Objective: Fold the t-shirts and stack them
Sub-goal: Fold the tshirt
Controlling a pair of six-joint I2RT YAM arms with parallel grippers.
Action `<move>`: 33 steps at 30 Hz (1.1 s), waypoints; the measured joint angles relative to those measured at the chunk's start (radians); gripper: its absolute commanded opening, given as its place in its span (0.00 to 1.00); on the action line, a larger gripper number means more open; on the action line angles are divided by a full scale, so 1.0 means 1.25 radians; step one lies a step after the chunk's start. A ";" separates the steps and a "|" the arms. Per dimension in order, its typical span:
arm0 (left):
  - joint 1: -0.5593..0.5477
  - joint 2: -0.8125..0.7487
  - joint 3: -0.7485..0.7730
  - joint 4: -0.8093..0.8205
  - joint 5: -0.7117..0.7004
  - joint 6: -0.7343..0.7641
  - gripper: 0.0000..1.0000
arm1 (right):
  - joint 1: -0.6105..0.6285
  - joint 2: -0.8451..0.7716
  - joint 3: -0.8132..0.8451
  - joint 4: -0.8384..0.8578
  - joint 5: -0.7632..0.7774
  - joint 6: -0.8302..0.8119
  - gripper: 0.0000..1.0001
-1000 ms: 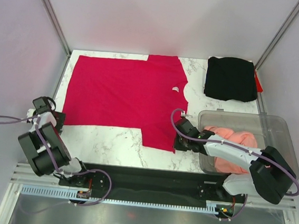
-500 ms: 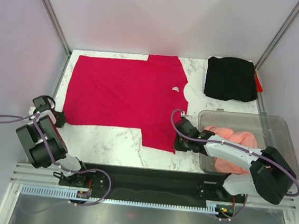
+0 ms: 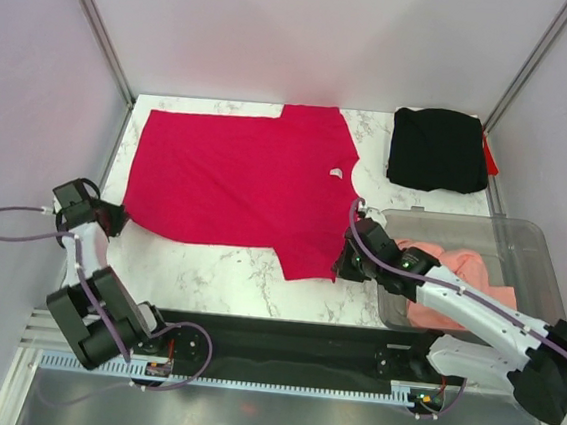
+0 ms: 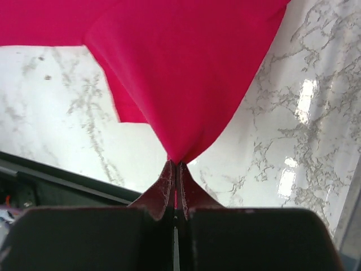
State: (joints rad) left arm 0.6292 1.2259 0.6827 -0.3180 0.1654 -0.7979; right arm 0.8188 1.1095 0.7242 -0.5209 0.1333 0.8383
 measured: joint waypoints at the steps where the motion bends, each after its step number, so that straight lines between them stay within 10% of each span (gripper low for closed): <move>1: 0.000 -0.035 0.000 -0.017 0.009 0.016 0.02 | 0.003 -0.014 0.015 -0.016 0.002 0.003 0.00; 15: 0.004 -0.149 0.161 -0.195 0.039 0.119 0.02 | -0.073 0.122 0.363 -0.183 0.082 -0.074 0.00; 33: -0.058 0.306 0.409 -0.181 0.057 0.118 0.07 | -0.285 0.589 0.801 -0.204 0.042 -0.251 0.00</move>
State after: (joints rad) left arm 0.5568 1.6085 1.1934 -0.5446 0.2371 -0.6498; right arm 0.4629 1.8462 1.7252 -0.7753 0.1856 0.5251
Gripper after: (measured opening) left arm 0.030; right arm 0.009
